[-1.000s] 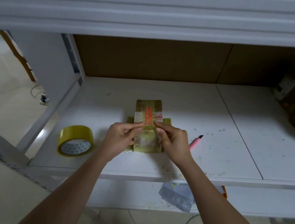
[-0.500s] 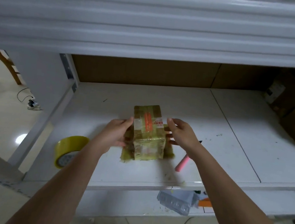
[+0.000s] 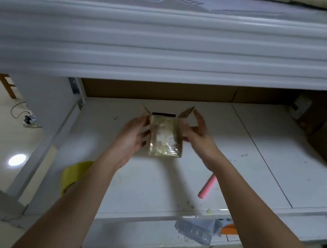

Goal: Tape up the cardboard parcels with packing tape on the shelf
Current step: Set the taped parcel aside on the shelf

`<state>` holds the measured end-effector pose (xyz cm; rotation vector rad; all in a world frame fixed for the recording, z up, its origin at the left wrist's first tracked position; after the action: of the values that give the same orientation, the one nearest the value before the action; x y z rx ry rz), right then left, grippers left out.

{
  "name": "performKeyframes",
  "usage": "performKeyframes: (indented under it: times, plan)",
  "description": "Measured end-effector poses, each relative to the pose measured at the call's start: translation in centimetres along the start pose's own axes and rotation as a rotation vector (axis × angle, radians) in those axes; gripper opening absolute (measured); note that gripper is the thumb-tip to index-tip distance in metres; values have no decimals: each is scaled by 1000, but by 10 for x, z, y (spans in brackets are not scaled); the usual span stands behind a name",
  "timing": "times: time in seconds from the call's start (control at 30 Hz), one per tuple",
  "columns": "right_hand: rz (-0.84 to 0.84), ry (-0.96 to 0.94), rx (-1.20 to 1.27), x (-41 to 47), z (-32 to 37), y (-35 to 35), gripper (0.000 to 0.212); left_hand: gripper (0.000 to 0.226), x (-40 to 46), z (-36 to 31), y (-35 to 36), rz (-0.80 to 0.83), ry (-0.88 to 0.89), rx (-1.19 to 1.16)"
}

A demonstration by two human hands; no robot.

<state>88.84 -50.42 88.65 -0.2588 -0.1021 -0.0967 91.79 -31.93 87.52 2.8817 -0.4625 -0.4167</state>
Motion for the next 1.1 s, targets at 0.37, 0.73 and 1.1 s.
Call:
performKeyframes:
  times: [0.37,0.73,1.1]
  plan:
    - [-99,-366,-307,-14,10,10,73,40,-5,29,-12,-119,135,107]
    - [-189,-244,-377,-21,-28,-8,49,34,-8,66,-4,-114,-54,118]
    - [-309,-306,-402,-28,-17,-49,46,32,13,46,31,-29,53,155]
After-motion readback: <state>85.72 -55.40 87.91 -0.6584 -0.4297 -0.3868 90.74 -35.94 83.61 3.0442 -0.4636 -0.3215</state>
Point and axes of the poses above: each hand's wrist, its own x-axis towards the middle knuckle, its own y-axis out of the palm, z = x × y, the point moved 10 cm from there along x, towards the middle knuckle, and after that the axes turned 9 degrees about -y, right-handed, at the moved point
